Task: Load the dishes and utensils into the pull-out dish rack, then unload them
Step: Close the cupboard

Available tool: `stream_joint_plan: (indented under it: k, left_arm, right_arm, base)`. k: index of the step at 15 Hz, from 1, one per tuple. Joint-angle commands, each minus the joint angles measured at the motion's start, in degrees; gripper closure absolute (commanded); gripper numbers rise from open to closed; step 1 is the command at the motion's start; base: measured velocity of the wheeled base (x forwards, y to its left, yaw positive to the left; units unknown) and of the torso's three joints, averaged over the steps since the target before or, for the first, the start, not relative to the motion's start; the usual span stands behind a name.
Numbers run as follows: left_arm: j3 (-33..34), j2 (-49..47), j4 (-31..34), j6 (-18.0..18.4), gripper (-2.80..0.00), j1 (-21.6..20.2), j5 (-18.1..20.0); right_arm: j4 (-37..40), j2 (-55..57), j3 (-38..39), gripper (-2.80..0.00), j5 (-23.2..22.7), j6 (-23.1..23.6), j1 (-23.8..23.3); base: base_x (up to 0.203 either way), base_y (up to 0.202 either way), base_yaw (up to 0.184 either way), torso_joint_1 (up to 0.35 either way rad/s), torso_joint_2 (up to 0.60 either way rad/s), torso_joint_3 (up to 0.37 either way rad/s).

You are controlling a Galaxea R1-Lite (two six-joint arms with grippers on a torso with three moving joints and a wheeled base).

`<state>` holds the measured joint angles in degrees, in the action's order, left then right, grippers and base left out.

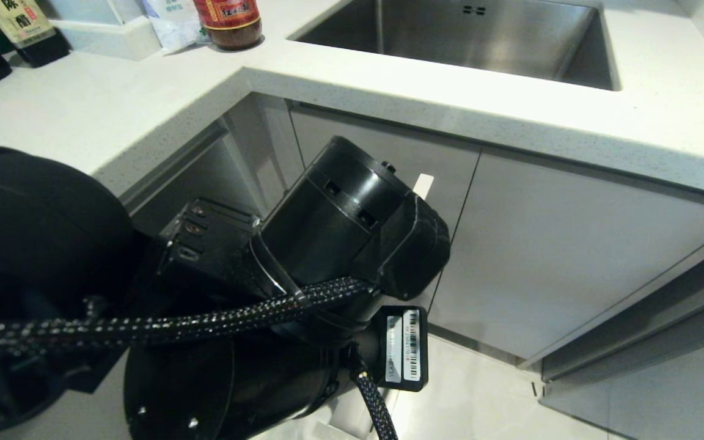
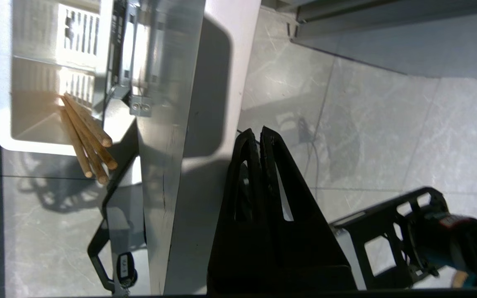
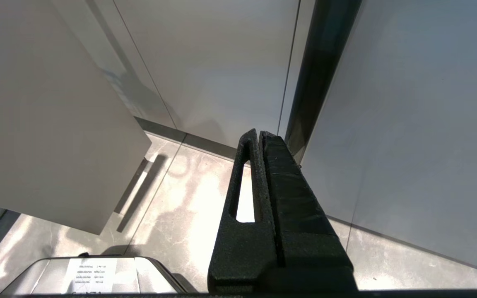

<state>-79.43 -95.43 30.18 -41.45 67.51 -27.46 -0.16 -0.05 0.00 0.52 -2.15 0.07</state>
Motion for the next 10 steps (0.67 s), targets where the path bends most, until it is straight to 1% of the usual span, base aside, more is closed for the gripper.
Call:
stream_joint_plan:
  k: [1,3,4,7,8,10]
  left_arm:
    - [0.07,0.15,0.14,-0.13,0.00,-0.63,-1.10]
    - [0.00,0.24,0.14,0.22,0.00,-1.49,-1.63]
    - [0.11,0.24,0.14,0.95,0.00,-2.23,-1.92]
    - [0.18,0.15,0.14,1.59,0.00,-3.85,-3.64]
    - [0.32,0.22,0.14,2.69,0.00,-4.84,-4.60]
    - [0.33,0.24,0.14,3.29,0.00,-6.89,-5.74]
  right_arm:
    - [-0.02,0.05,0.00,0.00,0.00,-0.05,0.01]
    - [-0.02,0.05,0.00,0.00,0.00,0.03,0.01]
    - [-0.02,0.05,0.00,0.00,0.00,-0.03,0.01]
    - [-0.02,0.05,0.00,0.00,0.00,0.04,0.01]
    - [-0.02,0.05,0.00,0.00,0.00,0.04,0.01]
    - [-0.02,0.05,0.00,0.00,0.00,-0.03,0.01]
  base:
    - [0.000,0.000,0.000,0.000,0.00,0.000]
    - [0.000,0.000,0.000,0.000,0.00,0.000]
    - [0.000,0.000,0.000,0.000,0.00,0.000]
    - [0.000,0.000,0.000,0.000,0.00,0.000]
    - [0.000,0.000,0.000,0.000,0.00,0.000]
    - [0.000,0.000,0.000,0.000,0.00,0.000]
